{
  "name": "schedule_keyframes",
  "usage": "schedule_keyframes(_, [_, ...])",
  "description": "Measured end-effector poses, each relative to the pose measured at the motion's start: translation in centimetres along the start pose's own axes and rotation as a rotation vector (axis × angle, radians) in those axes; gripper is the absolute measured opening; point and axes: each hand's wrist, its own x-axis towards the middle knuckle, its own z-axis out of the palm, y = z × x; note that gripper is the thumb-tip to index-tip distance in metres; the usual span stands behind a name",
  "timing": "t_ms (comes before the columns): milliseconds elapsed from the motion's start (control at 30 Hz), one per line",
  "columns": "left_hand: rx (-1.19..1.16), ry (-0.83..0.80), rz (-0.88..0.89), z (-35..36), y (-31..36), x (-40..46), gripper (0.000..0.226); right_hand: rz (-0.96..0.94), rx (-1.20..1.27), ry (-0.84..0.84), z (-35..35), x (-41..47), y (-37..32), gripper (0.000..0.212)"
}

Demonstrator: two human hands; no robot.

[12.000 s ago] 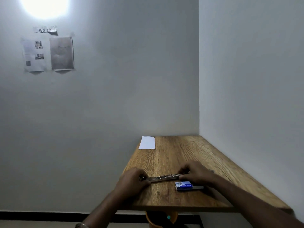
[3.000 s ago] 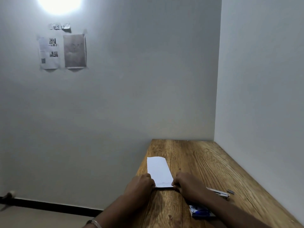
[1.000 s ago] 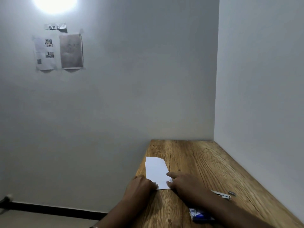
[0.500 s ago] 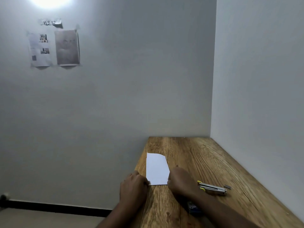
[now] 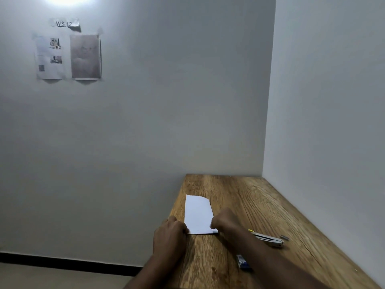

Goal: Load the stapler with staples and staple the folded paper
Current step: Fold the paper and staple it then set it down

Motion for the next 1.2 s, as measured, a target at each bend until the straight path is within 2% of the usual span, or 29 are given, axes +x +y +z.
schedule_keyframes(167, [-0.006, 0.004, -0.002, 0.0, -0.1, 0.0, 0.023, 0.042, 0.112, 0.074, 0.3, 0.8, -0.4, 0.022])
schedule_keyframes(267, [-0.002, -0.005, -0.002, 0.0, -0.2, 0.0, 0.023, 0.135, 0.319, 0.031, -0.3, 1.1, -0.1, 0.032])
schedule_keyframes(367, [-0.013, -0.014, 0.007, 0.0, -0.2, 0.1, 0.022, 0.219, 0.508, -0.069, -0.7, 1.3, 0.6, 0.026])
schedule_keyframes(500, [-0.021, -0.022, 0.014, -0.1, -0.2, 0.1, 0.022, 0.199, 0.602, -0.106, -0.7, 1.1, 1.1, 0.025])
schedule_keyframes(633, [-0.07, -0.047, -0.006, -0.3, -0.1, 0.2, 0.026, 0.118, 0.596, -0.042, -0.6, 0.9, 1.5, 0.031])
schedule_keyframes(767, [-0.363, -0.081, -0.125, -1.0, 0.1, 0.5, 0.02, 0.057, 0.603, -0.017, -0.8, 0.9, 1.9, 0.028])
schedule_keyframes(833, [-0.545, -0.087, -0.214, -1.5, 0.1, 0.8, 0.024, 0.029, 0.618, -0.017, -1.0, 1.0, 1.9, 0.028])
schedule_keyframes(900, [-0.763, -0.162, -0.338, -1.9, 0.4, 1.1, 0.031, 0.001, 0.616, -0.019, -1.1, 1.3, 1.8, 0.026])
schedule_keyframes(1033, [-1.239, -0.398, -0.602, -2.9, 1.5, 1.8, 0.029, -0.033, 0.629, -0.023, -1.7, 1.6, 1.8, 0.026])
schedule_keyframes(1100, [-1.357, -0.482, -0.695, -3.1, 1.8, 2.1, 0.026, -0.051, 0.642, -0.034, -2.2, 1.7, 2.0, 0.026])
schedule_keyframes(1200, [-1.373, -0.529, -0.753, -2.8, 2.3, 2.5, 0.028, -0.097, 0.63, -0.048, -3.1, 1.8, 2.5, 0.026])
